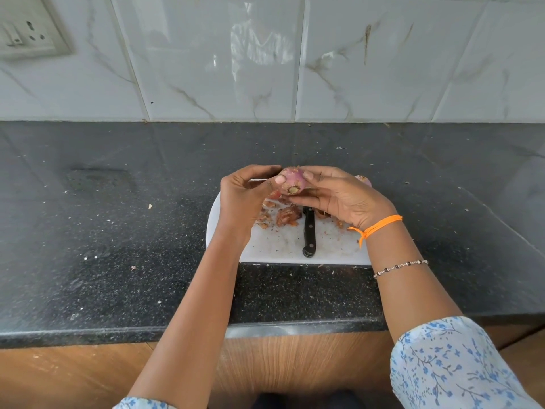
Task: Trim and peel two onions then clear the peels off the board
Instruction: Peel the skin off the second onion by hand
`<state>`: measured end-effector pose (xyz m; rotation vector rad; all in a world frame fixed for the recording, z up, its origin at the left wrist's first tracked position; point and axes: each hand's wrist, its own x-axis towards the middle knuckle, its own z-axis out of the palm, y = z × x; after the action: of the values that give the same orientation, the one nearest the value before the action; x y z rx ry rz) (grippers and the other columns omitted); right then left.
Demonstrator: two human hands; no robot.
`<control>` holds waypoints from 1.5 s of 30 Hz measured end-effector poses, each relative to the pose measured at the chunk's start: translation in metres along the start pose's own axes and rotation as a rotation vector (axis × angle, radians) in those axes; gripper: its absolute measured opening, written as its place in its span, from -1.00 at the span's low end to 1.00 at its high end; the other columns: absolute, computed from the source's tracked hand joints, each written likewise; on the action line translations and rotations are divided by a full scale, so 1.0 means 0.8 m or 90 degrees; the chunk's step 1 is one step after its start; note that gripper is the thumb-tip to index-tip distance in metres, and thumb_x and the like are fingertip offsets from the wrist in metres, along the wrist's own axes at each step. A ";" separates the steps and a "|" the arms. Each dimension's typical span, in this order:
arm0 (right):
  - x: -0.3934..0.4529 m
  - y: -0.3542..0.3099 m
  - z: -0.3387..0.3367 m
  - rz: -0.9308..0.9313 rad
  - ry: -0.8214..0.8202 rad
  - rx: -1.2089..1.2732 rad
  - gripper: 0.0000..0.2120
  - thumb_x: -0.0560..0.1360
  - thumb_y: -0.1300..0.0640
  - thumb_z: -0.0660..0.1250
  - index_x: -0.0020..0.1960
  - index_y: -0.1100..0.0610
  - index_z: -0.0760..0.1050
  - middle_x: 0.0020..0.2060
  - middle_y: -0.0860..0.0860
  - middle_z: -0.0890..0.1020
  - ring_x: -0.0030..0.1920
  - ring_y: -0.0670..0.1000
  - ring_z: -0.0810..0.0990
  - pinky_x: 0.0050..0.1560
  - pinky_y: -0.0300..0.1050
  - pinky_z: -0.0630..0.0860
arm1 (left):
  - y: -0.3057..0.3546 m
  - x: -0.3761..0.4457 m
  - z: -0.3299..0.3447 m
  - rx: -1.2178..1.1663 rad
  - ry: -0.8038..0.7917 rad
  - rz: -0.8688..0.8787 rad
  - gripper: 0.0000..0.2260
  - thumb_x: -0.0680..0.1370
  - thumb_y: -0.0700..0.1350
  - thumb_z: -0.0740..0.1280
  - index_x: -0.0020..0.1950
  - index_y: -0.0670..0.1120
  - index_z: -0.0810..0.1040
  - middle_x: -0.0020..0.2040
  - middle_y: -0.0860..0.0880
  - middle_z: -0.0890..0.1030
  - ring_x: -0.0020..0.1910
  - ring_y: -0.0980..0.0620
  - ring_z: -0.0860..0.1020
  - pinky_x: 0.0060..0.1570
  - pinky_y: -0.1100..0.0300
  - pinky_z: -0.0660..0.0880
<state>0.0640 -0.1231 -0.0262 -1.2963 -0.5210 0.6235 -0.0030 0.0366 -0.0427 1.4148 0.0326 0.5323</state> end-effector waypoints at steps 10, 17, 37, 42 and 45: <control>0.002 0.002 0.000 -0.055 -0.005 -0.022 -0.69 0.48 0.36 0.25 0.21 0.23 0.48 0.08 0.12 0.61 0.06 0.03 0.65 0.09 -0.13 0.59 | 0.000 -0.002 0.005 0.014 0.022 -0.101 -0.86 0.47 -0.08 0.43 -0.02 -0.08 0.62 -0.05 -0.10 0.67 -0.14 0.00 0.67 -0.09 0.14 0.61; 0.002 0.001 0.003 -0.079 0.000 -0.039 -0.59 0.24 0.25 0.44 0.09 0.21 0.54 -0.08 0.05 0.70 -0.02 0.02 0.68 -0.05 -0.21 0.60 | 0.005 -0.007 0.008 -0.005 -0.076 -0.164 -0.70 0.40 -0.08 0.47 0.05 -0.20 0.62 -0.07 -0.16 0.69 -0.07 -0.06 0.67 -0.06 0.16 0.61; 0.009 0.006 -0.004 -0.126 0.005 -0.067 -0.52 0.23 0.04 0.51 0.13 0.11 0.56 -0.01 0.01 0.69 0.08 -0.03 0.63 0.13 -0.19 0.54 | 0.008 -0.006 0.004 -0.121 -0.089 -0.196 -0.69 0.41 0.02 0.38 0.04 -0.15 0.59 -0.18 -0.04 0.69 -0.15 0.00 0.67 -0.12 0.21 0.61; 0.010 0.010 -0.002 -0.113 -0.001 -0.141 -0.56 0.21 -0.07 0.55 0.07 -0.02 0.63 0.04 -0.01 0.68 0.14 -0.03 0.60 0.12 -0.20 0.52 | 0.006 -0.006 0.004 -0.119 -0.065 -0.208 -0.78 0.41 -0.20 0.45 0.02 -0.21 0.55 -0.09 -0.16 0.66 -0.18 -0.01 0.67 -0.16 0.23 0.62; 0.010 0.010 -0.003 -0.122 -0.016 -0.134 -0.57 0.21 -0.03 0.54 0.06 -0.01 0.63 0.02 -0.01 0.69 0.13 -0.04 0.61 0.09 -0.24 0.52 | 0.007 -0.006 0.002 -0.149 -0.068 -0.195 -0.87 0.42 -0.28 0.43 -0.06 -0.19 0.57 -0.14 -0.14 0.66 -0.21 0.00 0.67 -0.22 0.26 0.61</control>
<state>0.0707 -0.1179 -0.0344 -1.4180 -0.7374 0.4338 -0.0082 0.0338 -0.0387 1.1800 0.0971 0.1988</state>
